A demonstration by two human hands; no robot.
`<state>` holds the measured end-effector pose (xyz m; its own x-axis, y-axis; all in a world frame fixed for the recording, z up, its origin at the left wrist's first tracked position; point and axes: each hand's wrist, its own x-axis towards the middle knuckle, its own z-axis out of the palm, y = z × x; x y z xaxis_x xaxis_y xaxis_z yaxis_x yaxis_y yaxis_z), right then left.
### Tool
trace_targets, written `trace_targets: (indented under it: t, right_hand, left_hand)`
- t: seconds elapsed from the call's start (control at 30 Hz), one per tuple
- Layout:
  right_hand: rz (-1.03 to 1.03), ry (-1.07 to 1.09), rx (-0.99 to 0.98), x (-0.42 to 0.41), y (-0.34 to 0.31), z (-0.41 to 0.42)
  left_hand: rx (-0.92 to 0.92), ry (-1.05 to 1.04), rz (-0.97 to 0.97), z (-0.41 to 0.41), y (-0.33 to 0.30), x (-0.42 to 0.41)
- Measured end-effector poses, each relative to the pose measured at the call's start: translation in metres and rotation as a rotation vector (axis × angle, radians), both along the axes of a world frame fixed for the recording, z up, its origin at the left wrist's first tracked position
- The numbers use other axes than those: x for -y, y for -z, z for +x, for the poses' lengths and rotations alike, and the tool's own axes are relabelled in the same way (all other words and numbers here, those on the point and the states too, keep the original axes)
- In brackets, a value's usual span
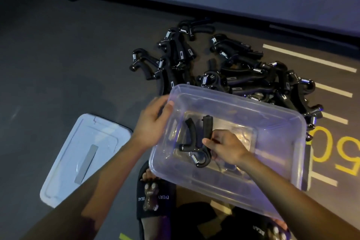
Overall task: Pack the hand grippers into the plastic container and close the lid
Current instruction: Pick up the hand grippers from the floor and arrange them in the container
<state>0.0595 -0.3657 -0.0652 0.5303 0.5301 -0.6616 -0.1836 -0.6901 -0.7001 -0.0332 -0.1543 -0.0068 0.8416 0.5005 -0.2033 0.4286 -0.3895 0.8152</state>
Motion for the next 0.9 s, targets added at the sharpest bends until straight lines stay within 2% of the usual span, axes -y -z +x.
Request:
trace_targets:
  t: [0.1, 0.23, 0.37, 0.47, 0.67, 0.77, 0.83, 0.9]
  right_hand:
    - [-0.097, -0.030, 0.044, -0.011, 0.016, 0.000]
    - [-0.150, -0.042, -0.004, -0.014, 0.021, 0.005]
    - [-0.293, -0.281, 0.131, -0.015, 0.021, 0.010]
    - [-0.324, -0.371, 0.159, -0.015, 0.020, 0.003]
    - [-0.332, -0.404, 0.145, -0.012, 0.015, 0.002]
    - [-0.375, -0.436, 0.181, -0.012, 0.009, 0.006]
    - [-0.397, -0.433, 0.252, -0.013, 0.005, 0.009]
    - [-0.378, -0.400, 0.300, -0.015, 0.000, 0.013]
  left_hand:
    - [0.004, -0.023, -0.106, -0.002, 0.008, 0.010]
    - [0.033, -0.014, -0.129, -0.002, 0.009, 0.013]
    - [0.019, -0.026, -0.141, -0.001, 0.008, 0.013]
    - [0.012, -0.028, -0.146, -0.001, 0.008, 0.013]
    - [-0.012, 0.008, -0.192, -0.002, 0.009, 0.009]
    - [-0.039, -0.088, -0.278, 0.006, 0.013, -0.016]
    - [-0.048, -0.207, -0.185, 0.022, 0.021, -0.039]
    - [-0.140, -0.189, 0.028, 0.042, 0.033, -0.060]
